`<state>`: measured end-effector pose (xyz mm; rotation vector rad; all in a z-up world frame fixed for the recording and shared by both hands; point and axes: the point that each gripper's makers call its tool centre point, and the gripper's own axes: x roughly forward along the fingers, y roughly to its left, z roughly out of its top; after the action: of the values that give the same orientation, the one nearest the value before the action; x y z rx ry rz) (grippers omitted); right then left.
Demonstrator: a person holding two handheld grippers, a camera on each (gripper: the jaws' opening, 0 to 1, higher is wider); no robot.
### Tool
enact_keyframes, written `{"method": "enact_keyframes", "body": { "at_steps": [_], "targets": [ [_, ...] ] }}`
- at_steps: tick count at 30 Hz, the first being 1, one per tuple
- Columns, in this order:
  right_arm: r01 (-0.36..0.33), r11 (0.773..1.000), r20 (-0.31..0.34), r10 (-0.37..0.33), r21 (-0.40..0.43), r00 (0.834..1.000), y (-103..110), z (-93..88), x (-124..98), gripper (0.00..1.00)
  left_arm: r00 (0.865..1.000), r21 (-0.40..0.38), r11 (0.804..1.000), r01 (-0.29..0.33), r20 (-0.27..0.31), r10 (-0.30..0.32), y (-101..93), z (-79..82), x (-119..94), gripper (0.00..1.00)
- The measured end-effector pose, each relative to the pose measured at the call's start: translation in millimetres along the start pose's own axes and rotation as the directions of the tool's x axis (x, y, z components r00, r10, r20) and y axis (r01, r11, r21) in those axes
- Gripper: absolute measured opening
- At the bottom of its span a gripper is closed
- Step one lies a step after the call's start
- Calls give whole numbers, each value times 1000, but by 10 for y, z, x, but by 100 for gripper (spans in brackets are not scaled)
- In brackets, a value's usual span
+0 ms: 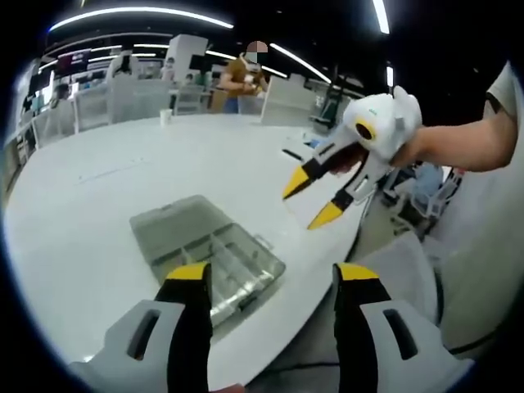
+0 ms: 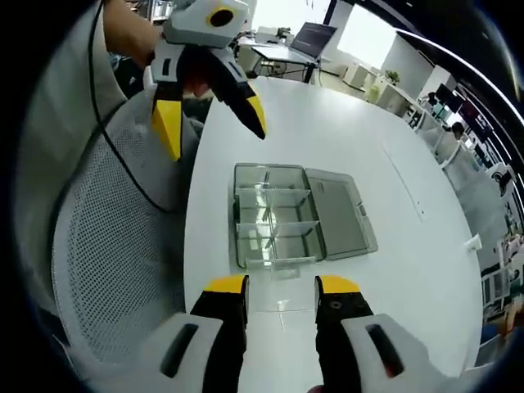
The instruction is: Insert the divider into the dual guide fixture by aligning both edges with the guide slots and pushing it downward to the bottom, including one-sided entry, uneven engagement, binding, and posture correction.
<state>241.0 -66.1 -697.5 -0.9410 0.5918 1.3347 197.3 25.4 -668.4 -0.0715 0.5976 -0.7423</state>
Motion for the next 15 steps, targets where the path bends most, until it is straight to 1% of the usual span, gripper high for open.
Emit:
{"method": "enact_keyframes", "body": {
  "at_steps": [15],
  "targets": [
    [13, 999, 43, -11, -45, 999, 12, 280, -41, 28, 1000, -12, 1000, -11, 4, 11, 37, 42, 33, 56]
  ]
}}
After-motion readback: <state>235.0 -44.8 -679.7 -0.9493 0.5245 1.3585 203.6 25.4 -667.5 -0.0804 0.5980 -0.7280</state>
